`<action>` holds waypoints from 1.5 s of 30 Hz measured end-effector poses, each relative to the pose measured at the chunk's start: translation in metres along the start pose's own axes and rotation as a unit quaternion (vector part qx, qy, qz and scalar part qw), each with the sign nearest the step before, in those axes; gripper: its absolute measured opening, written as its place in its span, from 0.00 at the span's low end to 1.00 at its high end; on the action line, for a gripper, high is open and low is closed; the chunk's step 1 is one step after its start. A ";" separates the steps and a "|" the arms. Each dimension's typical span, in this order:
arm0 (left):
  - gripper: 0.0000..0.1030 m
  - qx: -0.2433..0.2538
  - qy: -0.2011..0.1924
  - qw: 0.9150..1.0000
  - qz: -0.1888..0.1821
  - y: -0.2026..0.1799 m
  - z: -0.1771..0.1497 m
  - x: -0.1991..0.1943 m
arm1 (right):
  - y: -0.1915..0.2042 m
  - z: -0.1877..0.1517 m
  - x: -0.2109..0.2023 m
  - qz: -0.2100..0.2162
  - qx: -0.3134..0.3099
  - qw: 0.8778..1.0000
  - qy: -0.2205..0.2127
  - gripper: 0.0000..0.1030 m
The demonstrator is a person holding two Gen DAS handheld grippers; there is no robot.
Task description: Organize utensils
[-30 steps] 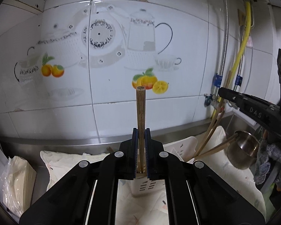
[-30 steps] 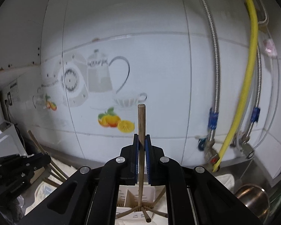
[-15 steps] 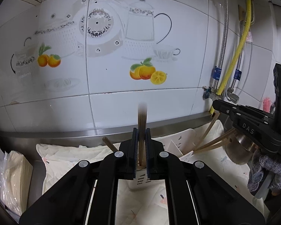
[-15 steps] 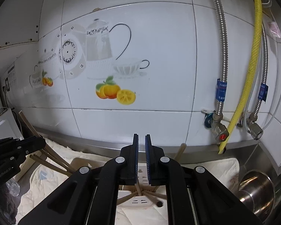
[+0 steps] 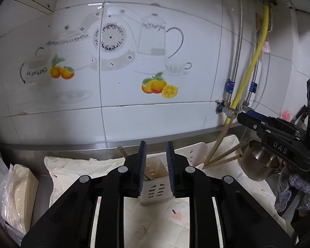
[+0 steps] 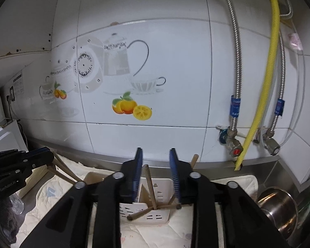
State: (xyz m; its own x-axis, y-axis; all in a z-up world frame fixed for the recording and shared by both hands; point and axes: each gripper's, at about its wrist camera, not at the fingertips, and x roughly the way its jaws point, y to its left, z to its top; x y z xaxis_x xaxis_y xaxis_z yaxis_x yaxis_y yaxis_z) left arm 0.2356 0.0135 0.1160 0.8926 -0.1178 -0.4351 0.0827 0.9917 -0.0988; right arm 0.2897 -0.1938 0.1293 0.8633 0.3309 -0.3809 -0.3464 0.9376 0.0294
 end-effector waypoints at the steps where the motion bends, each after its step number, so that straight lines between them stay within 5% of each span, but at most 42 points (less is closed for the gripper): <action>1: 0.29 -0.001 -0.005 1.000 0.001 0.000 -0.002 -0.007 | 0.001 -0.002 -0.007 0.000 0.000 1.000 -0.002 0.32; 3: 0.42 -0.003 -0.013 1.000 0.004 -0.001 -0.005 -0.017 | 0.002 -0.005 -0.016 -0.003 0.002 1.000 -0.003 0.42; 6: 0.46 -0.004 -0.022 1.000 0.005 -0.001 -0.014 -0.035 | 0.004 -0.012 -0.029 -0.001 0.009 1.000 -0.003 0.49; 13: 0.76 -0.018 -0.030 0.999 0.022 0.002 -0.040 -0.070 | 0.018 -0.043 -0.066 -0.004 0.008 1.000 -0.006 0.70; 23: 0.95 -0.021 -0.022 0.998 0.049 0.004 -0.083 -0.103 | 0.060 -0.093 -0.111 -0.026 -0.028 0.999 -0.006 0.85; 45: 0.95 -0.022 -0.028 0.997 0.067 -0.008 -0.125 -0.147 | 0.070 -0.141 -0.159 -0.047 0.009 0.999 0.017 0.91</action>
State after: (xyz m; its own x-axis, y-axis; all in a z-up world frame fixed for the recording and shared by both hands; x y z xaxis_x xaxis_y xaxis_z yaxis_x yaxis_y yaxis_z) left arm 0.0485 0.0158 0.0684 0.9180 0.0196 -0.3960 -0.0573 0.9949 -0.0835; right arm 0.0764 -0.1963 0.0615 0.8784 0.2378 -0.4145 -0.2577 0.9662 0.0082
